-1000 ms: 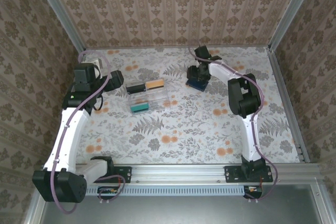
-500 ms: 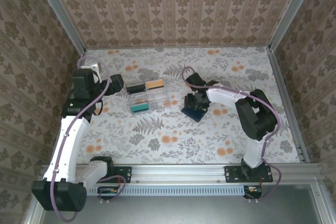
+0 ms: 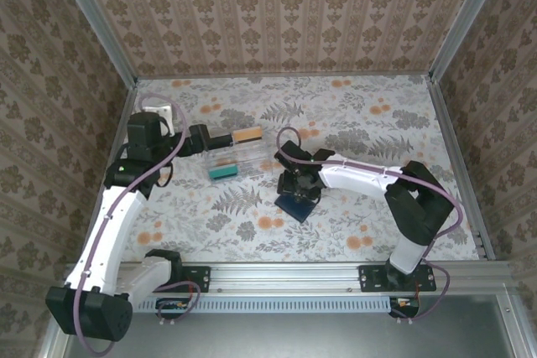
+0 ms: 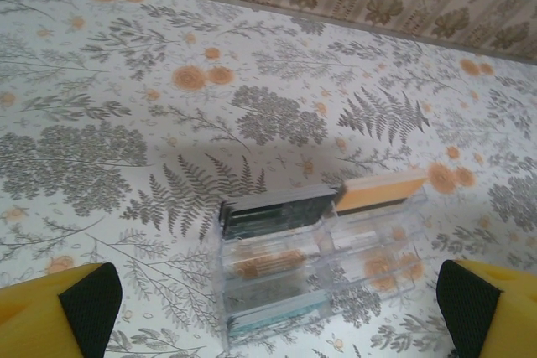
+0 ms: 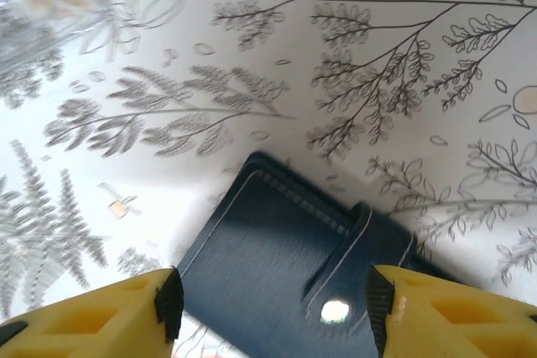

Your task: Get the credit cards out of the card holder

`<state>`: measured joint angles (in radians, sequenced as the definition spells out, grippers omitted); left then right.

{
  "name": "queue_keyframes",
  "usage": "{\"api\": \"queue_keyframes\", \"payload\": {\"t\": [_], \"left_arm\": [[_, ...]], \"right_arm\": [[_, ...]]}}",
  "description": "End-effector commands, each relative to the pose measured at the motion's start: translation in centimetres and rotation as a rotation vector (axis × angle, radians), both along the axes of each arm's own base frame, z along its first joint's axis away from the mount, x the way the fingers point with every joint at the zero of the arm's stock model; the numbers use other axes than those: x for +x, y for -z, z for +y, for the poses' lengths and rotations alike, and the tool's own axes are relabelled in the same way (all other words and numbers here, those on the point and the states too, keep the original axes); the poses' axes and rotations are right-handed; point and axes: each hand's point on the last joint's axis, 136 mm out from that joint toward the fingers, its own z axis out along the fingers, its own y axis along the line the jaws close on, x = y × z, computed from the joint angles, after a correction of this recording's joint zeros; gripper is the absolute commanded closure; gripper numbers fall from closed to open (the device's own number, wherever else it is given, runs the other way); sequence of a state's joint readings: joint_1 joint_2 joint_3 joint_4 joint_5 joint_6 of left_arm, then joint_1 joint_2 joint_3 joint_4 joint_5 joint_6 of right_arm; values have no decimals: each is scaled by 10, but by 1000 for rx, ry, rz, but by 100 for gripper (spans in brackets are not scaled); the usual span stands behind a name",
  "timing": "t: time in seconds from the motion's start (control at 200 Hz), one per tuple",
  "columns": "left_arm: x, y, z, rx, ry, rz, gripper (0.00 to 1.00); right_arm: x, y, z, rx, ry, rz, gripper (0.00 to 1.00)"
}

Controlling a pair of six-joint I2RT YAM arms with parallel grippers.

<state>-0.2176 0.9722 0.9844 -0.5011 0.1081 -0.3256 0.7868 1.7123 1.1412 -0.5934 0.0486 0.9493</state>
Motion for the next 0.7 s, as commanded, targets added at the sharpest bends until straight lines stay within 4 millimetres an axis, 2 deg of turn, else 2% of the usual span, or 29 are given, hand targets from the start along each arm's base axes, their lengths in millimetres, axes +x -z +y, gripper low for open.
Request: {"api": "queue_keyframes", "payload": {"t": [0.0, 0.15, 0.205, 0.41, 0.505, 0.695], "left_arm": [[-9, -2, -10, -3, 28, -17, 0], [-17, 3, -17, 24, 60, -10, 0], [-20, 2, -17, 13, 58, -5, 0], [-30, 4, -7, 9, 9, 16, 0], [-34, 6, -4, 0, -9, 14, 0], [-41, 9, 3, 0, -43, 28, 0]], "right_arm": [[-3, -37, -14, -104, -53, -56, 36], [-10, -55, -16, -247, -335, -101, 39], [-15, -57, -17, -291, -428, -98, 44], [-29, -39, -25, -424, -680, -29, 55], [-34, -31, -26, -449, -745, -13, 55], [-36, -14, -12, -424, -835, -3, 56]]}}
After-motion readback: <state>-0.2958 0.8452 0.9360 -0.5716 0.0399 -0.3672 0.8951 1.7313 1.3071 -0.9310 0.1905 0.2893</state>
